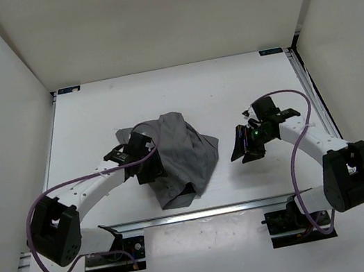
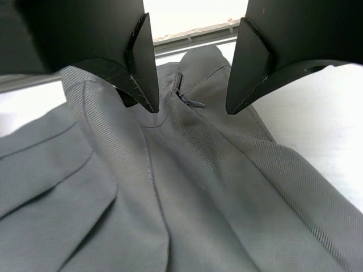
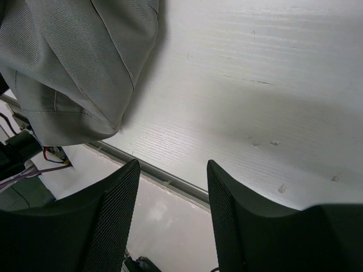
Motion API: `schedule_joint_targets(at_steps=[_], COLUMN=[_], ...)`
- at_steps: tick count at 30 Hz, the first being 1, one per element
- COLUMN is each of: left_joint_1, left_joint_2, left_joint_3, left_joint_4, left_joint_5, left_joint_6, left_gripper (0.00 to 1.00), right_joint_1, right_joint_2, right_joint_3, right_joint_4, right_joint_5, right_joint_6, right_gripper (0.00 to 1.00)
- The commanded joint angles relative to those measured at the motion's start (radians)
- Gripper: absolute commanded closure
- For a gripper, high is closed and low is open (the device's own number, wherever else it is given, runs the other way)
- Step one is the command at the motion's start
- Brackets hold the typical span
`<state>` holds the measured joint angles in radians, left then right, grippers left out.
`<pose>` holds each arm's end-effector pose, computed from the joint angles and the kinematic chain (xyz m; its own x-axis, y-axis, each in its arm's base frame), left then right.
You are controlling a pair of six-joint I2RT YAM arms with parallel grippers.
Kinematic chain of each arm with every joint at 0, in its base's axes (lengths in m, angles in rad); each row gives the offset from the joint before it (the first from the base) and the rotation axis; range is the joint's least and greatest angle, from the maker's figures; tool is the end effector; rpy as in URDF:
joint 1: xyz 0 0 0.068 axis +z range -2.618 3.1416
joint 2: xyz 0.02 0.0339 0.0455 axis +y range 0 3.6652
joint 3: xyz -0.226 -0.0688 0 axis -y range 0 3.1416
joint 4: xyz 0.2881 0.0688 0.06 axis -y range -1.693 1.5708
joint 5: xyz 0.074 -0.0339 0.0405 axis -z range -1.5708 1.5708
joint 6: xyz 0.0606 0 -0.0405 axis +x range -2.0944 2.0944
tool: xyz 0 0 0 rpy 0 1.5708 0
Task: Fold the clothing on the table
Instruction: Flatten the skirt out
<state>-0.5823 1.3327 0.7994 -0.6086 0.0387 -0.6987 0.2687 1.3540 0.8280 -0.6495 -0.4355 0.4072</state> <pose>0.2503 -0.1676 0.1160 -0.9437 -0.1482 -0.2958 -0.0575 0.9539 -0.2944 0.2828 0.1044 0.1225 -0.9744 0.1041 -0.1994 -0.0125 0.8601 0.5100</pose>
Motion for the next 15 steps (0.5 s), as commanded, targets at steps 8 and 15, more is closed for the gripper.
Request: schedule_joint_targets(at_steps=[8,15], left_joint_1=[-0.044,-0.051], left_joint_2=[0.028,0.072], left_joint_3=[-0.014,-0.035], left_joint_4=[-0.025,-0.003], left_joint_5=[-0.073,-0.088], left_joint_6=[-0.123,-0.159], left_gripper=[0.41,0.47], right_joint_1=[-0.026,-0.034], right_joint_2=[-0.024,-0.012], right_joint_3=[0.005,0.02], right_joint_4=[-0.021,-0.03], right_joint_5=[-0.043,-0.06], right_joint_6=[-0.073,-0.113], right_gripper=[0.44,0.44])
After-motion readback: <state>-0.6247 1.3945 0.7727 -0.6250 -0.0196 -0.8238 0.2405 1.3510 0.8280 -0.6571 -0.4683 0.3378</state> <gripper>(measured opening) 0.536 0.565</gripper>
